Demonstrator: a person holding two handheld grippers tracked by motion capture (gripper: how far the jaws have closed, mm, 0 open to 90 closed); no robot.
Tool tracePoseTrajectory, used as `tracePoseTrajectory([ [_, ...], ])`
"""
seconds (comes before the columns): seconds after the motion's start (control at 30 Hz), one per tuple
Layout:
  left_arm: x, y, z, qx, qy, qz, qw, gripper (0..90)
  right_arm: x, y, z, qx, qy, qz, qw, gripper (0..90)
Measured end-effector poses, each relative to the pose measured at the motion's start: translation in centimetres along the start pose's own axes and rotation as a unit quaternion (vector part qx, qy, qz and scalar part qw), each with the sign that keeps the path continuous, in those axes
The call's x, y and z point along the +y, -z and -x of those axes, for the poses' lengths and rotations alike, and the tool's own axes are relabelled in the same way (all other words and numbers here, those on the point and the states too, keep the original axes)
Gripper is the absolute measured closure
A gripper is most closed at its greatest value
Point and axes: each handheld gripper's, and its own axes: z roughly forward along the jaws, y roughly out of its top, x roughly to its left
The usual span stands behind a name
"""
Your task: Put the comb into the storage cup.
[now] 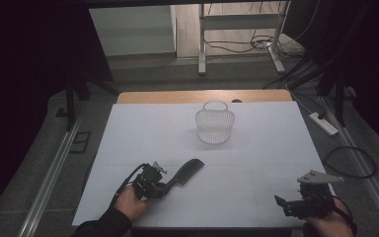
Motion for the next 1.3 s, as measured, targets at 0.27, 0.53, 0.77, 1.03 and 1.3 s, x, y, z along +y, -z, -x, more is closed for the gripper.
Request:
tracePoseTrajectory([
  [0.27, -0.2, 1.2, -0.2, -0.002, -0.001, 0.043, 0.9991, 72.5, 0.0, 0.0, 0.0, -0.001, 0.0, 0.001, 1.0, 1.1],
  [0.53, -0.3, 1.9, 0.0, -0.008, -0.012, 0.073, 0.9972, 72.5, 0.0, 0.1, 0.0, -0.001, 0.001, 0.002, 1.0, 1.1],
  [0.77, -0.5, 2.8, -0.1, -0.013, -0.013, 0.111, 0.9936, 72.4, 0.0, 0.1, -0.1, -0.001, 0.002, 0.003, 1.0, 1.0],
  [1.03, -0.7, 3.8, 0.2, -0.01, -0.022, 0.156, 0.9875, 72.4, 0.0, 0.2, 0.0, 0.003, 0.001, 0.009, 1.0, 0.7],
  [1.3, -1.0, 4.5, 0.1, -0.015, -0.021, 0.194, 0.9806, 72.4, 0.0, 0.3, -0.1, 0.007, 0.004, 0.013, 0.9999, 0.5],
])
